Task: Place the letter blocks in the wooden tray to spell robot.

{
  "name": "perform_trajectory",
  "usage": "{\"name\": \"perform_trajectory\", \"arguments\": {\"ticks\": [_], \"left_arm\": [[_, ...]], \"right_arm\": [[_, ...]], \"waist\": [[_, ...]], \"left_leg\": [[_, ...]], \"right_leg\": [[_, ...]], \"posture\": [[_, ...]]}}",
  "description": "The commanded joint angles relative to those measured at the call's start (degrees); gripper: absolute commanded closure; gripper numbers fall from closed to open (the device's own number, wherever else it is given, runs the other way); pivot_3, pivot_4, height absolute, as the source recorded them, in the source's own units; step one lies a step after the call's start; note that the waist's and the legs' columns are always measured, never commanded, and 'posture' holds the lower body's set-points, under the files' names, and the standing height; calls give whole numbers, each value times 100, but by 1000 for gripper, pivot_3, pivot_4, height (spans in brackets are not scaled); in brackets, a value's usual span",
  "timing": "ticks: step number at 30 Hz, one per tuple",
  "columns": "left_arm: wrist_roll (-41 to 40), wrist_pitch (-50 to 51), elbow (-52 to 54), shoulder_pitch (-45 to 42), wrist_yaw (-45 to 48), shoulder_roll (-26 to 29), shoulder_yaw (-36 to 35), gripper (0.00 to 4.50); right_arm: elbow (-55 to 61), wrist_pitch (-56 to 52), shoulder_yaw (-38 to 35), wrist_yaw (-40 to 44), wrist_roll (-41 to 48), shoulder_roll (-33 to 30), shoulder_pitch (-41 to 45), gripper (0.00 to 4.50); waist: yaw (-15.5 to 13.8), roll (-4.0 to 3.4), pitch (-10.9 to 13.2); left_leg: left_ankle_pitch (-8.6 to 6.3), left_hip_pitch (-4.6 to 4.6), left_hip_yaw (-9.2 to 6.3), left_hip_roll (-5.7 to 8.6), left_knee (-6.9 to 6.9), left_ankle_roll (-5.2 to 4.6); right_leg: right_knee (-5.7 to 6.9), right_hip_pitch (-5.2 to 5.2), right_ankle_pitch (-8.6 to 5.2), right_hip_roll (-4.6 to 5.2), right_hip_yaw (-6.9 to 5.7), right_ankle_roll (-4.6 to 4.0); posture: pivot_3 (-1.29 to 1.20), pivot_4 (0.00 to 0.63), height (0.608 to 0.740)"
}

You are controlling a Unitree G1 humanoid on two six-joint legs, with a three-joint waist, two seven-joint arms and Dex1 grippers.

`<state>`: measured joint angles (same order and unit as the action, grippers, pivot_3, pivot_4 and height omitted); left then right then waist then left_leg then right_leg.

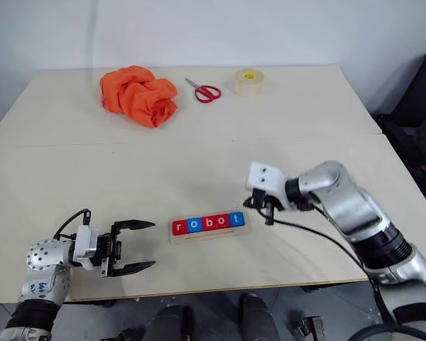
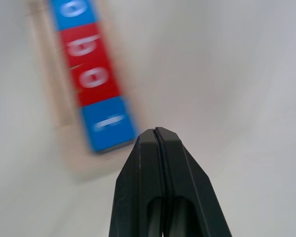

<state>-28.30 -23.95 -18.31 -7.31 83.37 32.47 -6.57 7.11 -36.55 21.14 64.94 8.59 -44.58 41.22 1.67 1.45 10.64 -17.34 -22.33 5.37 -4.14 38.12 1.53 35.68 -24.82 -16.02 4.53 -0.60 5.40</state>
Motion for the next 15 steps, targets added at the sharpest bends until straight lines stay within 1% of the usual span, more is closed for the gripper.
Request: {"name": "perform_trajectory", "arguments": {"ticks": [1, 4, 9, 15], "left_arm": [[-26, -6, 129, 11, 0, -7, -9, 0], [-40, 14, 202, 57, -15, 11, -21, 0], [-46, 32, 325, 153, -77, 24, -48, 0], [-59, 56, 431, 266, -122, 64, -81, 0]], "right_arm": [[-428, 401, 92, -31, -210, 194, 55, 4484], [-888, 740, 213, -85, -408, 448, 138, 4484], [-1230, 1025, 262, -101, -585, 736, 149, 4484], [-962, 1018, 243, 136, -550, 679, -31, 4484]], "waist": [[-3, 0, 0], [-4, 0, 0], [4, 0, 0], [3, -1, 0]], "left_leg": [[0, -2, 1, 0, 0, 0], [0, -6, 5, 2, 2, 0], [0, -5, 5, 1, 3, 0], [0, -1, 5, 0, 3, 1]], "right_leg": [[0, -1, 0, 0, 1, 0], [-1, -3, 1, 1, 2, 3], [2, -4, 2, 0, 2, 3], [7, -2, 1, 0, 3, 3]], "posture": [[0, 150, 740], [0, 150, 740], [0, 150, 740], [0, 150, 740]]}}
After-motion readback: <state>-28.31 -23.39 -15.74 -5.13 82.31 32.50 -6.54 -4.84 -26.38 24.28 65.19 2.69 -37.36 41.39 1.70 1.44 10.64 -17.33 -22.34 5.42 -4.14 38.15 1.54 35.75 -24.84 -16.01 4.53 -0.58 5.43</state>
